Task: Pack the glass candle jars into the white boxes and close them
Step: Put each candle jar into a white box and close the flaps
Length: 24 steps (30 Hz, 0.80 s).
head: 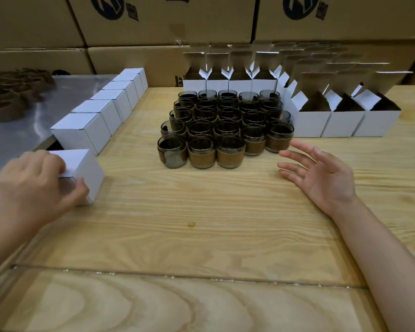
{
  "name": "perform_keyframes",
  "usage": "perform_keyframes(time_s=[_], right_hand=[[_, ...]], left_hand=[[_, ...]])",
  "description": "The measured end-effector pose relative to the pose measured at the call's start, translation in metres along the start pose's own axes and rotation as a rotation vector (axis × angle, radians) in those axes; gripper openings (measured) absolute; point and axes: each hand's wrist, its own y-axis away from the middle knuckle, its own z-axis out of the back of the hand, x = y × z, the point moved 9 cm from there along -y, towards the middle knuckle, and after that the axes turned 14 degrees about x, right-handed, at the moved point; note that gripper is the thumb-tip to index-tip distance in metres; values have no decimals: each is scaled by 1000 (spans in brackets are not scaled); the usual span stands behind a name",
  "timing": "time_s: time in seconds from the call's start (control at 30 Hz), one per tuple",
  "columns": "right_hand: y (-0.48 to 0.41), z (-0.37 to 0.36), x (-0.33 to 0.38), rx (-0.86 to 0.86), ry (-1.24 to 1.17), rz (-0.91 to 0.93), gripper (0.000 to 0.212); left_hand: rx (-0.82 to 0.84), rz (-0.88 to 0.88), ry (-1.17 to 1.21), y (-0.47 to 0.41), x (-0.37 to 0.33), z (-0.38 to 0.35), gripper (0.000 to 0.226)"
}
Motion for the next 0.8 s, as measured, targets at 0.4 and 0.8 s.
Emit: perform_keyframes(time_s=[0.4, 0.8], right_hand=[[-1, 0, -1, 14, 24, -6, 44], [-1, -2, -2, 4, 25, -19, 40]], left_hand=[[176, 300, 118, -21, 82, -39, 56], [100, 225, 90, -37, 57, -33, 57]])
